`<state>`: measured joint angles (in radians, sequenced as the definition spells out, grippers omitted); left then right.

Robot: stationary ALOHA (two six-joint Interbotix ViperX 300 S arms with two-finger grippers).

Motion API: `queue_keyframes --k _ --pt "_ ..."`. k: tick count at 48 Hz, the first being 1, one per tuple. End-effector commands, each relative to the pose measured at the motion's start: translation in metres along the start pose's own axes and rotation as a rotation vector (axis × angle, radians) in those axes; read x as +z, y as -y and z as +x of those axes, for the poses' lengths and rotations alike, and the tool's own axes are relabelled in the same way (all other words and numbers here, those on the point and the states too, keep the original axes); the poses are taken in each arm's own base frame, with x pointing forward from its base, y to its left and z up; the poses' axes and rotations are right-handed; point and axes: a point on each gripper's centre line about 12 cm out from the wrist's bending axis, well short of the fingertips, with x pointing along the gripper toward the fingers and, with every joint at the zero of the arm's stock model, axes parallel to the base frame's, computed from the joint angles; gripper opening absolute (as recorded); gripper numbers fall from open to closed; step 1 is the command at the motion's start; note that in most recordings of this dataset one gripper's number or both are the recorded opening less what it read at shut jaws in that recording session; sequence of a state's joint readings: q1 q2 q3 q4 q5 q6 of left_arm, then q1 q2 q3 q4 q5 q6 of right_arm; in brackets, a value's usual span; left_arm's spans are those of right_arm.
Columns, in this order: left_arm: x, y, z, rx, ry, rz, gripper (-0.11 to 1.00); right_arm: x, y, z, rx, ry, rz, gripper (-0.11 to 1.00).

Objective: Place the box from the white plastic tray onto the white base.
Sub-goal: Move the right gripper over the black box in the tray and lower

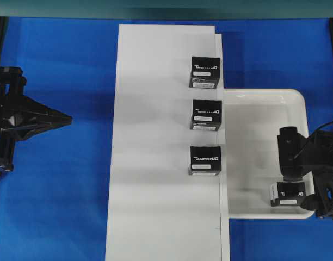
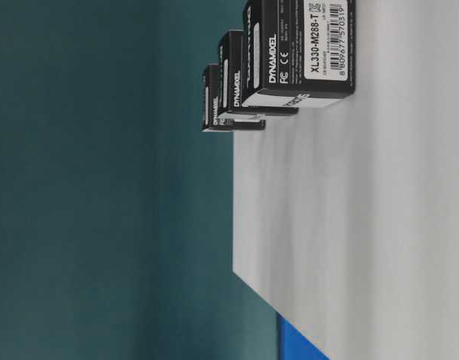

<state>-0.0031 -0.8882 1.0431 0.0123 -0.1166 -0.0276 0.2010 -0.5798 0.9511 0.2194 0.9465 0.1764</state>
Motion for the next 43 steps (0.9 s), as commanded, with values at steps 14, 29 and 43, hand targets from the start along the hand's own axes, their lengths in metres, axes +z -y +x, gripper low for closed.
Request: queue_keyframes --k 14,29,43 --pt "0.01 0.0 0.004 0.001 0.02 0.001 -0.07 0.005 0.006 0.028 -0.026 -0.007 0.015 1.0" --pt "0.008 0.0 0.005 0.001 0.012 0.001 -0.07 0.003 0.004 0.042 -0.038 -0.05 0.001 1.0" --pt "0.008 0.0 0.005 0.001 0.012 0.003 -0.07 -0.001 0.008 0.054 -0.049 -0.066 0.006 1.0"
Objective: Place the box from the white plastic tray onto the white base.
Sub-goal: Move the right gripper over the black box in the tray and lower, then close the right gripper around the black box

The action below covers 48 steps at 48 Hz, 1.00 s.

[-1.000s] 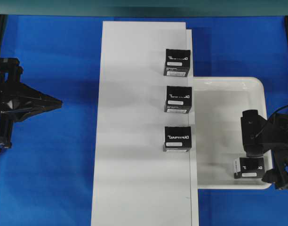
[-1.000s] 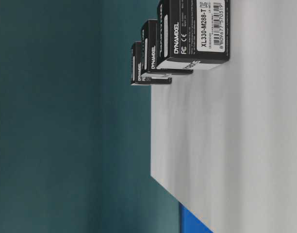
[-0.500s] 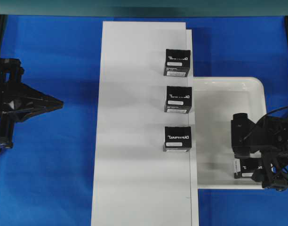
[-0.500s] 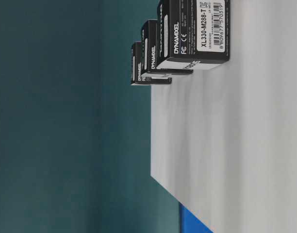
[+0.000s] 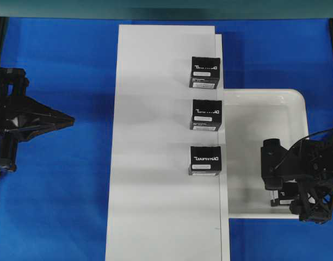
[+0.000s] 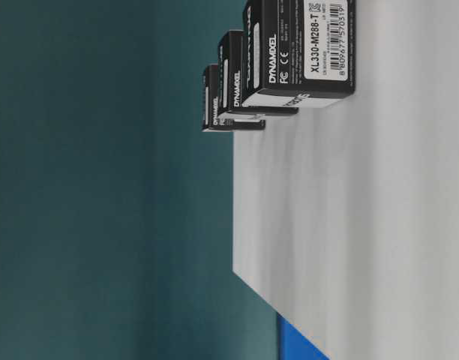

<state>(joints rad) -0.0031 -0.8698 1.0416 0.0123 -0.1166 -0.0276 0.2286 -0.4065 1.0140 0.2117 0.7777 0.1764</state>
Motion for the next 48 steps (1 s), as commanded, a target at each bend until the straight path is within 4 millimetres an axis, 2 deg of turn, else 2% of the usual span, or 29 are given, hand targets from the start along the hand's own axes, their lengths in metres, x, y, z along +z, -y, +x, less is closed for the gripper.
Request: queue_keyframes --k 1,12,33,37,43,48 --pt "0.011 0.0 0.002 0.001 0.029 0.003 -0.07 0.001 0.001 0.006 -0.006 -0.005 0.0 1.0" --pt "0.011 0.0 0.002 0.001 0.029 0.003 -0.07 -0.004 0.005 0.018 -0.017 -0.016 0.005 1.0" --pt "0.011 0.0 0.002 0.001 0.029 0.001 -0.07 -0.005 0.005 0.019 -0.017 -0.019 0.013 0.99" --pt "0.011 0.0 0.002 0.001 0.029 0.001 -0.07 -0.006 0.005 0.019 -0.016 -0.028 0.016 0.91" --pt "0.011 0.0 0.002 0.001 0.028 0.001 -0.07 -0.003 0.003 0.016 -0.006 -0.008 0.019 0.64" --pt "0.011 0.0 0.002 -0.001 0.028 0.002 -0.07 0.0 0.001 0.013 0.003 0.004 0.02 0.61"
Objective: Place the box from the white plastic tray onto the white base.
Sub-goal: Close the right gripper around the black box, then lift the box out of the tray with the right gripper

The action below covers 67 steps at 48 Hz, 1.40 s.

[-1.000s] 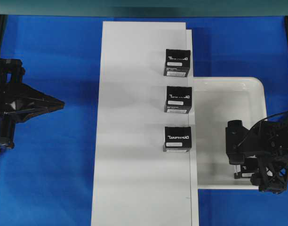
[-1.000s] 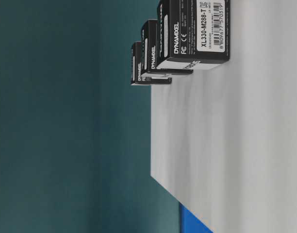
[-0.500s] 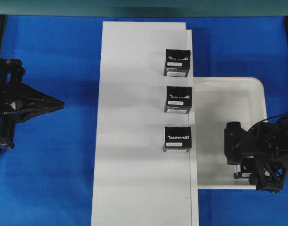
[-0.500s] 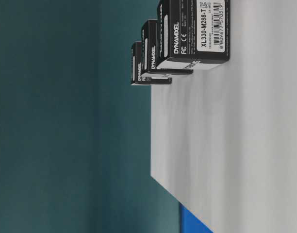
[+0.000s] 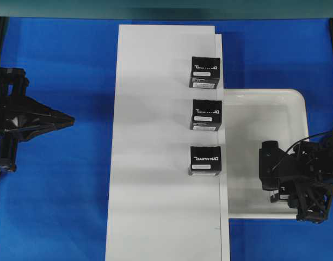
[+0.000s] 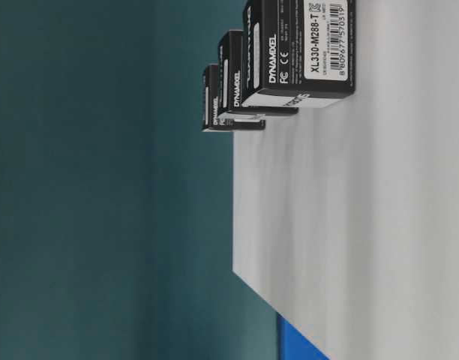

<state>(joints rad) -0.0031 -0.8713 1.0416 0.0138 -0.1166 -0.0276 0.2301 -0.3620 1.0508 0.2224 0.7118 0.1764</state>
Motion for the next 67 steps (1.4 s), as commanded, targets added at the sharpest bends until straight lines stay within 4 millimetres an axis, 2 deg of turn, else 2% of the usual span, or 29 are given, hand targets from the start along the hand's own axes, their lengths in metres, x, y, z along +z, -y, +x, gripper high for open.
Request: queue_keyframes --k 1,7,14,19,24,35,43,49,54,67 --pt "0.011 0.0 0.002 -0.001 0.028 0.0 -0.07 0.005 -0.003 -0.003 0.011 0.016 0.002 0.61" --pt "0.011 0.0 0.002 0.001 0.026 -0.002 -0.07 0.007 -0.005 -0.009 0.016 0.024 -0.001 0.61" --pt "0.011 0.0 0.002 0.001 0.028 0.0 -0.07 0.014 -0.011 -0.034 0.035 0.029 -0.006 0.61" --pt "0.011 0.0 0.002 -0.001 0.028 -0.002 -0.07 0.022 -0.016 -0.064 0.051 0.04 0.004 0.61" --pt "0.011 0.001 0.002 -0.002 0.028 -0.001 -0.07 0.027 -0.022 -0.104 0.069 0.049 0.015 0.61" --pt "0.012 0.001 0.001 -0.004 0.031 -0.001 -0.07 0.024 -0.034 -0.182 0.104 0.122 0.004 0.61" --pt "0.012 0.001 0.001 -0.005 0.032 -0.006 -0.07 0.022 -0.039 -0.216 0.121 0.181 -0.014 0.61" --pt "0.013 0.002 0.001 -0.007 0.034 -0.017 -0.07 0.023 -0.04 -0.226 0.122 0.209 -0.022 0.61" --pt "0.013 0.002 0.001 -0.007 0.032 -0.017 -0.07 0.028 -0.041 -0.223 0.12 0.202 -0.019 0.61" --pt "0.015 0.003 0.002 -0.013 0.035 -0.016 -0.07 0.069 -0.059 -0.218 0.124 0.176 -0.029 0.61"
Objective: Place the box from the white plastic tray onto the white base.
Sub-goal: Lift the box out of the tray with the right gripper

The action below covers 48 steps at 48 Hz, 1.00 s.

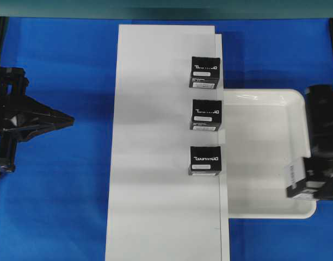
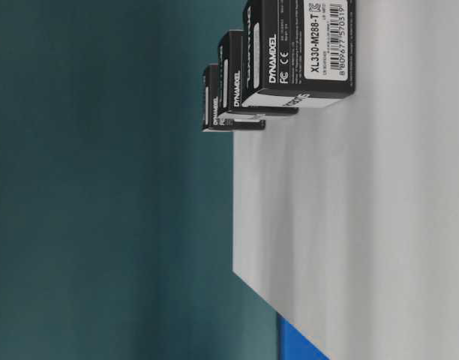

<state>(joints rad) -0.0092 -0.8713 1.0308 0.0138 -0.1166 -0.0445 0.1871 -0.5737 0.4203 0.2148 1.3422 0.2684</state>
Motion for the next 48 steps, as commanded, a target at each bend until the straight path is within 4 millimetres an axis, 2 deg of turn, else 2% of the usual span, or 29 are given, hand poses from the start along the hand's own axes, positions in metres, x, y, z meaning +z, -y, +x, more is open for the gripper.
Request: queue_keyframes --k 1,12,26,34,48 --pt "0.01 0.002 0.002 -0.01 0.024 0.0 -0.07 0.02 -0.01 0.004 0.007 -0.01 -0.007 0.61" --pt "0.01 0.008 0.001 -0.036 0.022 0.001 -0.07 0.06 -0.026 0.038 -0.019 -0.105 -0.024 0.61" --pt "0.012 0.011 0.001 -0.047 -0.003 0.004 -0.07 0.098 -0.03 0.083 -0.102 -0.19 -0.006 0.61" --pt "0.009 0.015 -0.001 -0.065 -0.031 0.005 -0.07 0.108 -0.03 0.113 -0.175 -0.2 -0.002 0.61" --pt "0.012 0.016 -0.007 -0.07 -0.027 0.007 -0.07 0.11 -0.032 0.157 -0.207 -0.183 0.009 0.61"
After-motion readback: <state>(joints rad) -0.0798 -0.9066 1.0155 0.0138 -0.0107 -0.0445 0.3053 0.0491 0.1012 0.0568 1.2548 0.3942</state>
